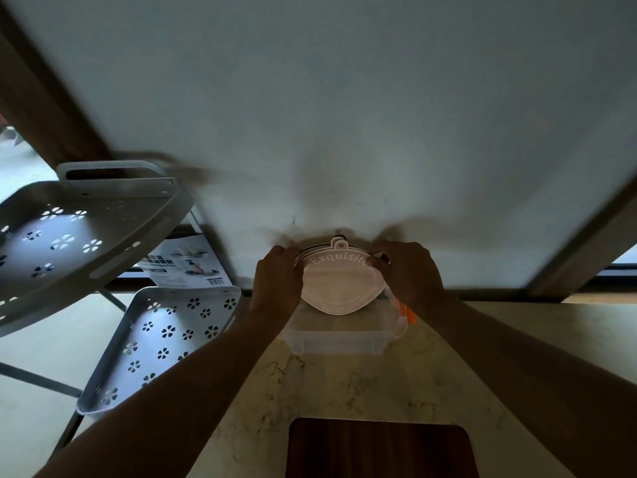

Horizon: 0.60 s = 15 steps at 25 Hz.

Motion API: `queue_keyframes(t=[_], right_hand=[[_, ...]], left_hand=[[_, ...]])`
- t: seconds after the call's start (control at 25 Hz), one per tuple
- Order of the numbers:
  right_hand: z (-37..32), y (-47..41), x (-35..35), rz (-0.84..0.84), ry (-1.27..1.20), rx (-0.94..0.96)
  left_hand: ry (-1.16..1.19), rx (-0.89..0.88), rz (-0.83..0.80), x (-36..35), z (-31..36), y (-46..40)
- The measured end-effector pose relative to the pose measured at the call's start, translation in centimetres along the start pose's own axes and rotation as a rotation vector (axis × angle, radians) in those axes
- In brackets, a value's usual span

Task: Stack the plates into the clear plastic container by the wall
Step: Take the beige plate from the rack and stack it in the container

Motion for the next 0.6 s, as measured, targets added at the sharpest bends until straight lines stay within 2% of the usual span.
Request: queue_keyframes(t=[0.2,0.6], right_hand=[[-0.4,0.8,-0.3,0.045,0.045,-0.011],[-0.6,1.0,-0.6,0.09,-0.029,-0.089]], left_hand=[[0.048,0.003,0.043,-0.2,-0.4,0.7],[0.102,0.008,0.075,-0.3,-0.5,0.7]])
Point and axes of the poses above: each hand's wrist, its own y-axis away from the middle knuckle, its own x-axis out of the back of the hand, z = x × y, the point moved 1 cm from there along -y, towards the middle knuckle, and after that the axes turned 6 degrees about z, right-handed, at the moved point
